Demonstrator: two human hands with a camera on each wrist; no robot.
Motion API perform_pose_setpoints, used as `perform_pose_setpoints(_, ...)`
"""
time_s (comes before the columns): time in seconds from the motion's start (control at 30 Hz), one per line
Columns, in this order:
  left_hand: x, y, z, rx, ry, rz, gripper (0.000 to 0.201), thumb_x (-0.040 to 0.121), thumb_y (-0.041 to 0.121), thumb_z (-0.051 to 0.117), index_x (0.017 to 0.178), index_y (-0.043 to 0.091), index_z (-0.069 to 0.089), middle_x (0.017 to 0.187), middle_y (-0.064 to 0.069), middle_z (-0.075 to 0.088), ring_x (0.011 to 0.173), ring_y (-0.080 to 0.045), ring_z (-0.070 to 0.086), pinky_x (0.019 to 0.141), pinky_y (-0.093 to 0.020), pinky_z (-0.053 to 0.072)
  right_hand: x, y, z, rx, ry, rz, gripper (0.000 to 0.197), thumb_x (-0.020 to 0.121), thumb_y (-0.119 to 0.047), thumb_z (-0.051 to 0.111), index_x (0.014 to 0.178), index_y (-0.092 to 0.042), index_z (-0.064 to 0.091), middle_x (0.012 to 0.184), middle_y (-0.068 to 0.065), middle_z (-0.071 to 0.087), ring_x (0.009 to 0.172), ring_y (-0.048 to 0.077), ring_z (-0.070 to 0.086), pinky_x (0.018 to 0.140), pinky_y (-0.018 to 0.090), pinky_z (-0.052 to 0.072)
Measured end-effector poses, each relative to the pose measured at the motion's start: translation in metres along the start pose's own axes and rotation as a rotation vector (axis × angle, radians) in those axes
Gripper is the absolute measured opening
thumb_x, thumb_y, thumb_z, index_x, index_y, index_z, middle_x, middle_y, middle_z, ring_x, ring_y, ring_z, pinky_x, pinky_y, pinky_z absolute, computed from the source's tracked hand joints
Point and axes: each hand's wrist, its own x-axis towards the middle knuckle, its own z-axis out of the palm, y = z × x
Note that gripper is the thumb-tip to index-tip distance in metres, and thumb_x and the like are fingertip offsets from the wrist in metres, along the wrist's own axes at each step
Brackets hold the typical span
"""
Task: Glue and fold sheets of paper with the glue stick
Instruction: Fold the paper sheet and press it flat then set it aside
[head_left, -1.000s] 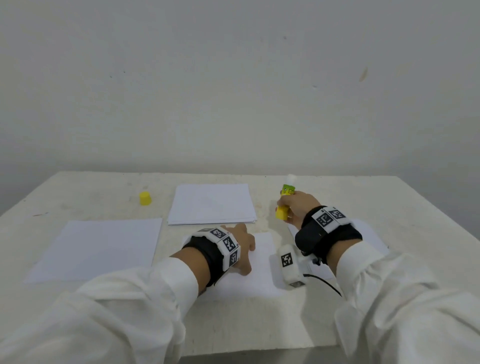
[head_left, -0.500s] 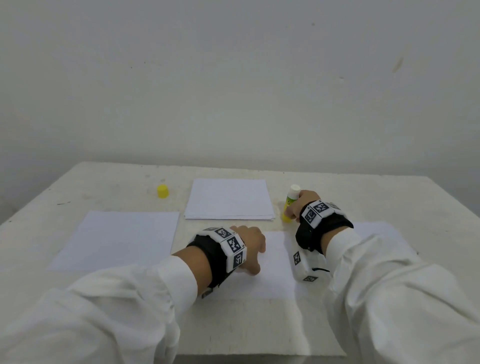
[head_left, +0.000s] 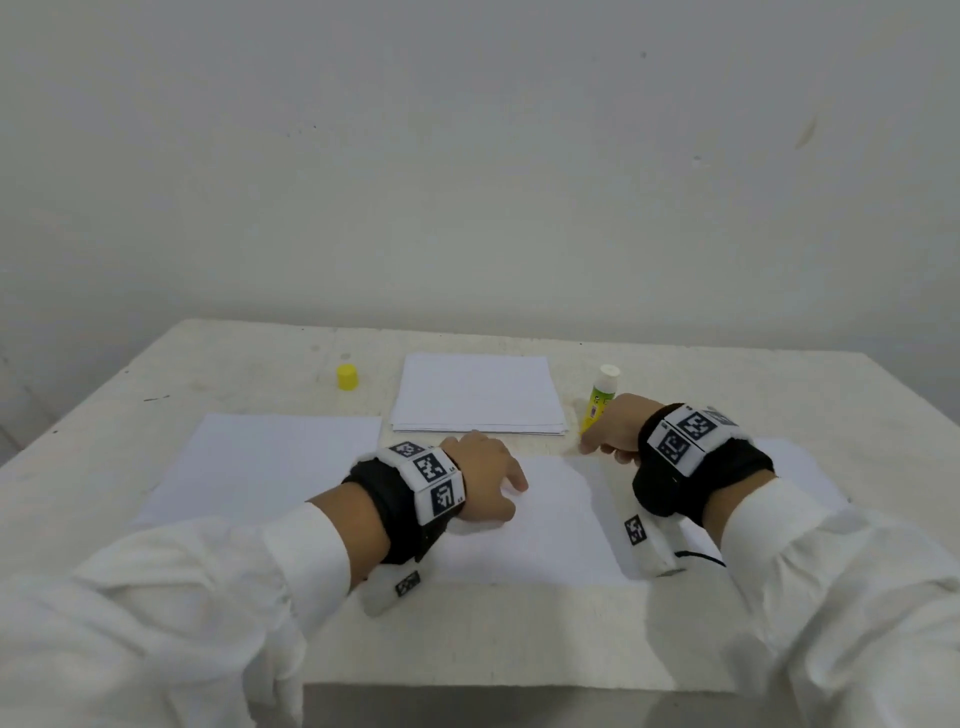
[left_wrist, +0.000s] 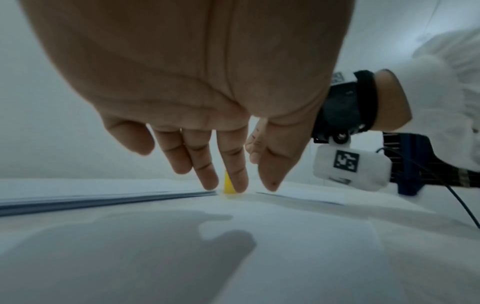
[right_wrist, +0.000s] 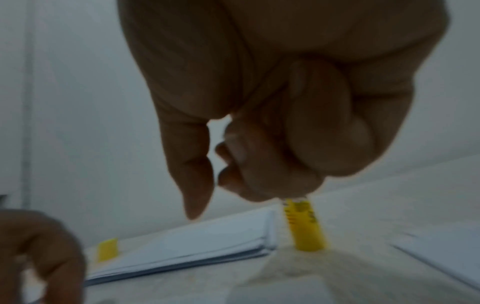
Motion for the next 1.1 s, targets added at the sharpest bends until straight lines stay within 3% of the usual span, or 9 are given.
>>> perform_pose_setpoints(0.07, -0.016, -0.022, -0.005, -0.030, 0.026, -0.042, 0.041, 0.089, 0.038, 0.055, 0.130, 0.036, 0.052, 0.144, 0.007, 0.040, 0.134, -0.019, 0.030, 0.108, -0.039, 0.026, -0.019, -0.020, 0.007, -0.047, -0.028, -0.113, 0.024, 0.086, -0.026, 0.067, 0.075, -0.008, 0.054, 0.061, 0.000, 0.051, 0.050, 0.013, 0.043, 0.046, 0.021, 0.034)
perform_pose_setpoints(0.17, -0.043, -0.068, -0.009, -0.057, 0.049, -0.196, 0.042, 0.088, 0.041, 0.056, 0.130, 0.037, 0.051, 0.144, 0.008, 0.040, 0.134, -0.017, 0.032, 0.108, -0.037, 0.027, -0.032, -0.065, 0.027, -0.119, -0.041, -0.285, 0.025, 0.087, -0.032, 0.064, 0.083, -0.008, 0.060, 0.063, -0.001, 0.056, 0.052, 0.013, 0.049, 0.050, 0.020, 0.037)
perform_pose_setpoints(0.3, -0.082, -0.140, -0.007, -0.031, -0.027, -0.465, 0.059, 0.084, 0.047, 0.064, 0.138, 0.033, 0.044, 0.146, 0.004, 0.038, 0.134, -0.020, 0.035, 0.108, -0.032, 0.029, -0.027, -0.129, 0.070, -0.244, -0.029, -0.432, 0.027, 0.087, -0.034, 0.064, 0.090, -0.007, 0.060, 0.088, 0.007, 0.058, 0.082, 0.022, 0.056, 0.071, 0.027, 0.043)
perform_pose_setpoints(0.43, -0.110, -0.195, -0.002, -0.035, -0.163, -0.623, 0.085, 0.084, 0.050, 0.065, 0.151, 0.022, 0.020, 0.159, -0.004, 0.012, 0.146, -0.022, 0.016, 0.117, -0.035, 0.016, 0.001, -0.174, 0.115, -0.457, -0.016, -0.418, 0.045, 0.080, -0.057, 0.062, 0.085, -0.014, 0.056, 0.093, 0.005, 0.057, 0.105, 0.029, 0.057, 0.092, 0.037, 0.045)
perform_pose_setpoints(0.53, -0.115, -0.207, 0.000, -0.042, -0.174, -0.638, 0.084, 0.086, 0.046, 0.065, 0.151, 0.018, 0.019, 0.158, -0.004, 0.018, 0.144, -0.021, 0.020, 0.114, -0.032, 0.018, 0.015, -0.193, 0.131, -0.635, -0.009, -0.380, 0.064, 0.071, -0.077, 0.052, 0.089, -0.016, 0.052, 0.097, 0.005, 0.048, 0.114, 0.032, 0.043, 0.100, 0.047, 0.037)
perform_pose_setpoints(0.67, -0.109, -0.206, -0.003, -0.017, -0.172, -0.623, 0.083, 0.084, 0.043, 0.067, 0.150, 0.016, 0.025, 0.153, -0.005, 0.029, 0.140, -0.024, 0.031, 0.110, -0.033, 0.027, 0.027, -0.199, 0.136, -0.671, 0.014, -0.372, 0.091, 0.065, -0.081, 0.056, 0.127, -0.015, 0.049, 0.128, 0.008, 0.043, 0.125, 0.033, 0.031, 0.104, 0.049, 0.032)
perform_pose_setpoints(0.77, -0.108, -0.207, -0.003, -0.023, -0.171, -0.620, 0.084, 0.083, 0.043, 0.069, 0.150, 0.016, 0.026, 0.152, -0.006, 0.031, 0.138, -0.025, 0.033, 0.109, -0.034, 0.029, 0.031, -0.201, 0.136, -0.673, -0.016, -0.347, 0.101, 0.062, -0.082, 0.058, 0.136, -0.015, 0.042, 0.141, 0.008, 0.034, 0.132, 0.035, 0.025, 0.108, 0.050, 0.028)
perform_pose_setpoints(0.97, -0.107, -0.212, -0.002, -0.022, -0.177, -0.629, 0.086, 0.080, 0.045, 0.072, 0.148, 0.017, 0.028, 0.152, -0.006, 0.032, 0.137, -0.026, 0.034, 0.110, -0.037, 0.031, 0.029, -0.207, 0.137, -0.694, -0.030, -0.362, 0.093, 0.067, -0.078, 0.059, 0.130, -0.011, 0.048, 0.137, 0.009, 0.039, 0.131, 0.036, 0.028, 0.107, 0.050, 0.029)
perform_pose_setpoints(1.1, -0.105, -0.214, 0.000, -0.001, -0.183, -0.638, 0.087, 0.077, 0.047, 0.073, 0.148, 0.019, 0.030, 0.151, -0.004, 0.033, 0.137, -0.026, 0.034, 0.111, -0.039, 0.032, 0.023, -0.211, 0.140, -0.684, -0.019, -0.387, 0.074, 0.066, -0.074, 0.064, 0.109, -0.014, 0.056, 0.116, 0.007, 0.051, 0.121, 0.032, 0.038, 0.102, 0.046, 0.036)
